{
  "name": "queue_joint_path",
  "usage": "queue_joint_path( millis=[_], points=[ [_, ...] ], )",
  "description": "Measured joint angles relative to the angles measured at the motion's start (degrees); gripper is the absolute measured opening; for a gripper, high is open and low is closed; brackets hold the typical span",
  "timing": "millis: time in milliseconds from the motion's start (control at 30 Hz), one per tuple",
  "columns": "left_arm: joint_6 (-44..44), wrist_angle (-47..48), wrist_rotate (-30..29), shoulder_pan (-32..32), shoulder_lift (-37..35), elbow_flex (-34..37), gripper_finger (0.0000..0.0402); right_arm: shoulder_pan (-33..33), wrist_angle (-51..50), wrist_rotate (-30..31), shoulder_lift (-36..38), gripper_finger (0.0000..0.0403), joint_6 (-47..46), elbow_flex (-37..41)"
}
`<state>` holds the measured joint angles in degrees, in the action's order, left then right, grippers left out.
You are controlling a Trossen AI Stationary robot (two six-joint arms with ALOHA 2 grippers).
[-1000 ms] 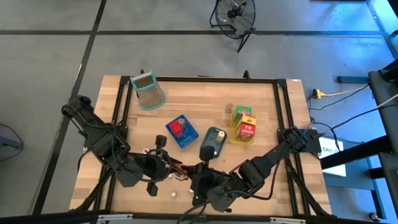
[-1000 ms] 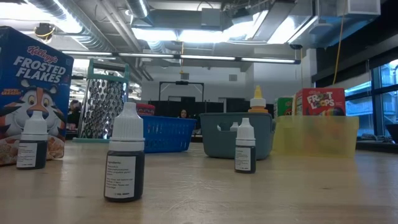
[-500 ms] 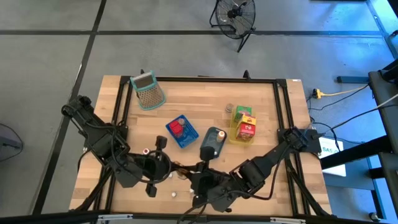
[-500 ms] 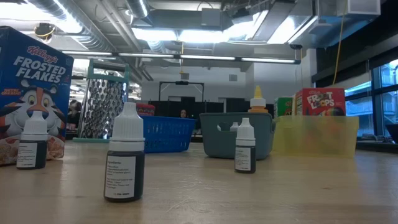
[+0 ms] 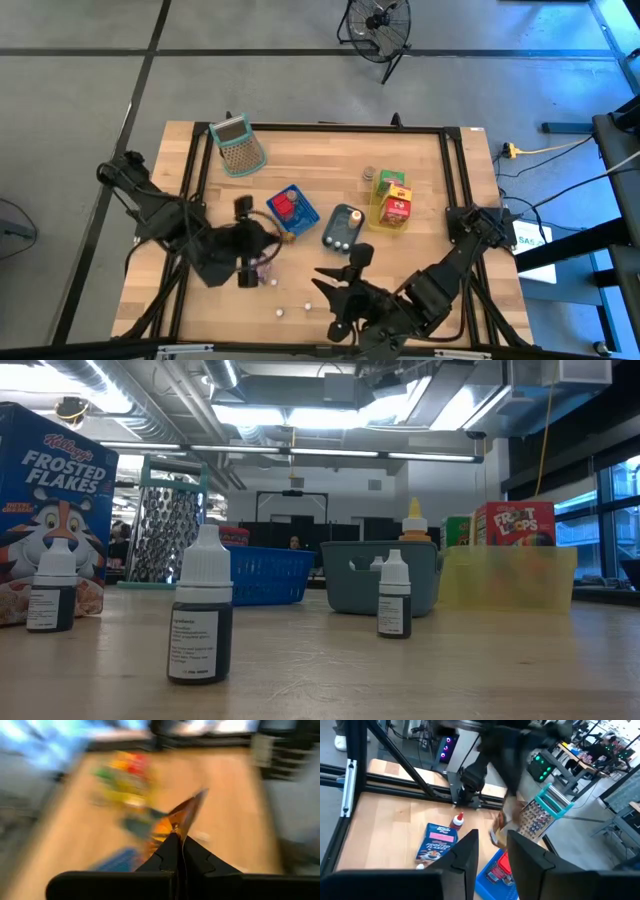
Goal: Pick & Place Kitchen Items
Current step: Put the orange seasoning pack into the blue bin
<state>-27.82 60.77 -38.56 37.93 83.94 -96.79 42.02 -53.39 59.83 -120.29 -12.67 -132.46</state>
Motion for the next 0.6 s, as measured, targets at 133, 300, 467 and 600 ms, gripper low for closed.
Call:
queue_joint_path(
  millis=[133, 300, 467, 600],
  points=[
    [4.27, -6.06, 12.23, -0.03, 1.41, 0.64, 0.0002, 0.00, -0.02, 0.00, 0.00, 0.0103, 0.00, 0.00],
    [-0.04, 1.56, 9.97, -1.63, 0.59, 0.68, 0.0002, 0.04, -0.10, -0.03, 0.00, 0.0103, 0.00, 0.00],
    [4.79, -5.30, 19.55, -0.46, 1.55, 1.88, 0.0002, 0.02, -0.20, -1.42, 0.00, 0.0103, -0.04, 0.00],
    [3.13, -2.21, 14.92, -1.22, 0.79, 1.75, 0.0002, -0.02, -0.18, -1.43, 0.00, 0.0103, -0.13, 0.00]
  ],
)
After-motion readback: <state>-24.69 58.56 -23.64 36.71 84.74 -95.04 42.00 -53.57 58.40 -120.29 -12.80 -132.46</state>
